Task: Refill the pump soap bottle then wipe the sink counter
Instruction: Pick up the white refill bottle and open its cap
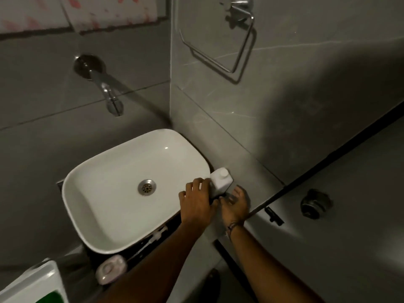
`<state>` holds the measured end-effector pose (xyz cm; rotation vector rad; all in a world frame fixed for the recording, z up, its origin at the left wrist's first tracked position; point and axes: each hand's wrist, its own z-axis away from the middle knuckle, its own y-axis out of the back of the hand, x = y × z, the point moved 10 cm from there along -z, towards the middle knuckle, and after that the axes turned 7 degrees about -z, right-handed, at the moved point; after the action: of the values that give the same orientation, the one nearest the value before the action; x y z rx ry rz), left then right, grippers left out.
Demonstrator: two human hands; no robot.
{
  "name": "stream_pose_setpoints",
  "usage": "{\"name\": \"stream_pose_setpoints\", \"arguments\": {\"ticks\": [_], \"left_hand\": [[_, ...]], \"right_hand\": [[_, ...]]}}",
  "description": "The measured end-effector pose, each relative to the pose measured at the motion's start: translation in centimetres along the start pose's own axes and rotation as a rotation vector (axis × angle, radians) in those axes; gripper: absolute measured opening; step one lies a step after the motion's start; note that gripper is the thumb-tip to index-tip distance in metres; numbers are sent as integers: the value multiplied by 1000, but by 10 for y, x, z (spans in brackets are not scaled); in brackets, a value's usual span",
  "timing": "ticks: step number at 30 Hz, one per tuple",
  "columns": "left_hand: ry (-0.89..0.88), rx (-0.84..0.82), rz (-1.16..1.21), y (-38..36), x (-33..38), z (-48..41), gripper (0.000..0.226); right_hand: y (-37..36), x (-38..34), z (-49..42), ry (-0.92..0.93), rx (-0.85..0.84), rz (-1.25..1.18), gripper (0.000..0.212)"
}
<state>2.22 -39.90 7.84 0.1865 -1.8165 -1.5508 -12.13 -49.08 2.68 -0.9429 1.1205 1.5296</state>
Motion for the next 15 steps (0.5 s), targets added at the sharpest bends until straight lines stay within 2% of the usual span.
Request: {"name": "stream_pose_setpoints", "arguments": {"ticks": [4, 7, 11, 15], "left_hand": [[88, -37, -128, -33, 13, -42, 80], [124, -79, -170, -50, 16, -62, 93], [156, -74, -152, -55, 18, -72, 90], [183, -14, -118, -45, 19, -69, 86]], "right_hand": [[-11, -8, -34, 105, -145, 127, 52], [-20, -1, -45, 60, -234, 51, 42], [-23, 9, -51, -12, -281, -37, 51], [-18, 3, -55, -10, -355, 23, 64]]}}
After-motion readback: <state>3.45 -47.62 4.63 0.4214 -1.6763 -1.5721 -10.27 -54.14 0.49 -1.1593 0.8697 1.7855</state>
